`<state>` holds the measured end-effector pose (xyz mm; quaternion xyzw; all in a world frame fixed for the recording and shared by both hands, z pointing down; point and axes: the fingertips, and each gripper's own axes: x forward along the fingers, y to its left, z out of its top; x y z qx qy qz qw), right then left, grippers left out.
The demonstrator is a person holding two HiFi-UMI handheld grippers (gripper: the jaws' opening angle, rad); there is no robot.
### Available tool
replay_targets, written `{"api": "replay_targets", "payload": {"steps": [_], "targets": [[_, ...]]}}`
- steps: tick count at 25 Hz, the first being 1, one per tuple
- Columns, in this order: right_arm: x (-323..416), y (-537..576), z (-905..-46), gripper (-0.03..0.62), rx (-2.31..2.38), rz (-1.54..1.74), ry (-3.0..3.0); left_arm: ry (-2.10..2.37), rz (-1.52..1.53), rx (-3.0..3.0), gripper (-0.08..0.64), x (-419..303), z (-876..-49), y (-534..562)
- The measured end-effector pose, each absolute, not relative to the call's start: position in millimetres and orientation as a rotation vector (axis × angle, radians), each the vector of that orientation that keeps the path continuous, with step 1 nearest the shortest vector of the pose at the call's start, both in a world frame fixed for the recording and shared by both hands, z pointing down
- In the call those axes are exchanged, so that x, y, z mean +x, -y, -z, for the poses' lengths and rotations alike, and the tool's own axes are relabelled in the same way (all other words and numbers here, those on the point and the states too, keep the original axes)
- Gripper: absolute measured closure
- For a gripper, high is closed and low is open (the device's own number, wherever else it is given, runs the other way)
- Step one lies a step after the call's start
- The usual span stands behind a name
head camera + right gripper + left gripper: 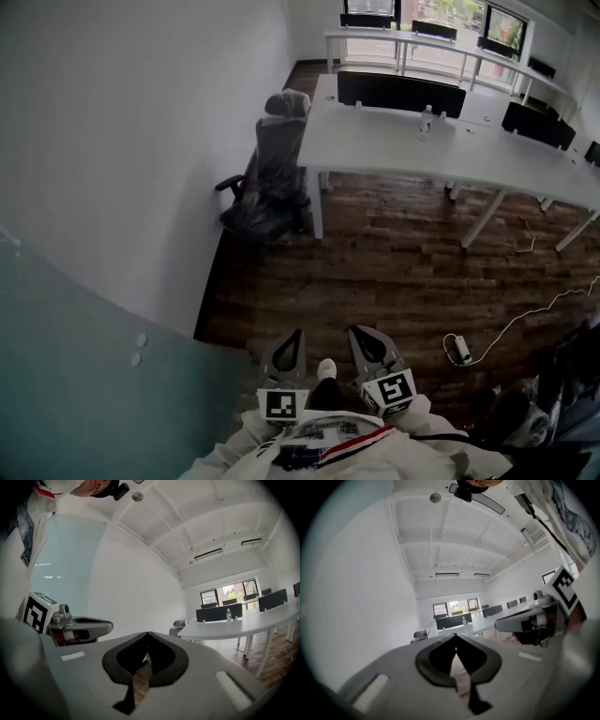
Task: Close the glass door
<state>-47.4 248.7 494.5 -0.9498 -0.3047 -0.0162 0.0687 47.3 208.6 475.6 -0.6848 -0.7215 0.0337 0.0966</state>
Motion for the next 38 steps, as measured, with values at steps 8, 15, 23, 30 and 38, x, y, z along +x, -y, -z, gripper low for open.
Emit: {"api": "replay_targets", "payload": {"steps": [8, 15, 23, 30, 38], "targets": [[3.5, -358.3, -514.4, 0.588, -2.796, 0.116, 0.991, 2.25, -0.1, -1.92, 0.557, 90.7, -481.4, -329.0], [40.8, -427.2, -500.9, 0.588, -2.786, 0.128, 1.038, 2.294, -0.076, -1.847, 0.557, 120.2, -485.1, -401.6], [26.0, -490.9, -499.5, 0.588, -2.727, 0.152, 1.217, 2.417, -0.098, -1.734, 0.557, 113.5, -480.5, -475.3], [48.7, -555.3, -542.8, 0.588, -2.732, 0.216, 1.149, 2.425, -0.053, -1.74, 0.557, 124.9, -511.5, -545.0], [120.5, -710.2, -548.9, 0.588, -2.822, 0.2, 0.885, 2.154, 0.018, -2.0, 0.557, 206.8, -518.5, -665.7]]}}
